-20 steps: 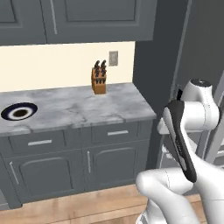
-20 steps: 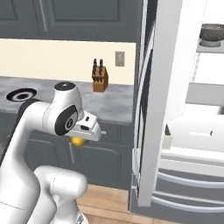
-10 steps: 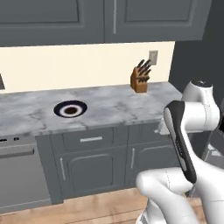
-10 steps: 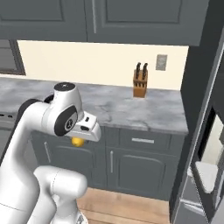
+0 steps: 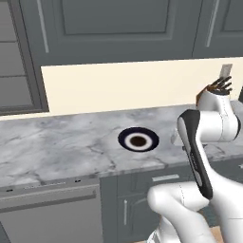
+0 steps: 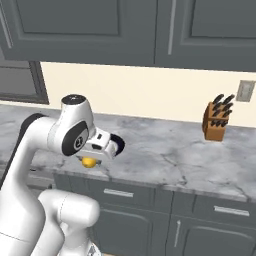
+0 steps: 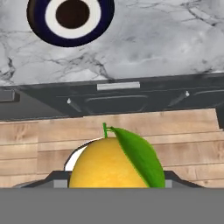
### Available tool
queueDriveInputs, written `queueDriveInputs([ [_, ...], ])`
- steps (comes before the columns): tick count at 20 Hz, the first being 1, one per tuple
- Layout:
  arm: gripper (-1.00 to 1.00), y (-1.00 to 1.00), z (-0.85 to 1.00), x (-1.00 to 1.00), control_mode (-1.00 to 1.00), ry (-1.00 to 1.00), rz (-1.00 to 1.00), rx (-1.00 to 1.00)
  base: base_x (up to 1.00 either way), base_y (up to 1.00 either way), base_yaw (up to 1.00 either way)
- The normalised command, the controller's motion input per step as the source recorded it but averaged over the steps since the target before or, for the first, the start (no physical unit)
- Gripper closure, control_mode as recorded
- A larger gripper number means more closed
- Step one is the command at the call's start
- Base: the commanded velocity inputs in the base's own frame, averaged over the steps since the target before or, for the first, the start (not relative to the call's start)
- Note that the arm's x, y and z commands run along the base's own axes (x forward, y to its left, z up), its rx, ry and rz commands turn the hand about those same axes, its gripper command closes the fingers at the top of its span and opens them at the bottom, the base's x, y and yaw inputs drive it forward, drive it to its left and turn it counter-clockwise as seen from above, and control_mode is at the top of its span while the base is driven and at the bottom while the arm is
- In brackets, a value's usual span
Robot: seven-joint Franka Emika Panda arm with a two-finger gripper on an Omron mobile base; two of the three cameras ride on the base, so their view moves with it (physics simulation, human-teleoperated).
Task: Pick lemon from the fridge and place it on the plate on the counter.
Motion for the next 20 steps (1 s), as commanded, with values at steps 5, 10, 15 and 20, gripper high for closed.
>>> queueDriveInputs([
  [5,1.0,0.0,0.0,0.1,-1.0,0.0,0.01,0.0,0.42,0.36,0.0],
  [10,1.0,0.07,-0.17,0.73,-1.0,0.0,0.01,0.0,0.0,0.0,0.0],
  [15,1.0,0.19,-0.63,1.0,-1.0,0.06,0.0,-0.04,0.0,0.0,0.0],
  [20,1.0,0.19,-0.49,0.99,-1.0,0.02,0.01,-0.01,0.0,0.0,0.0],
])
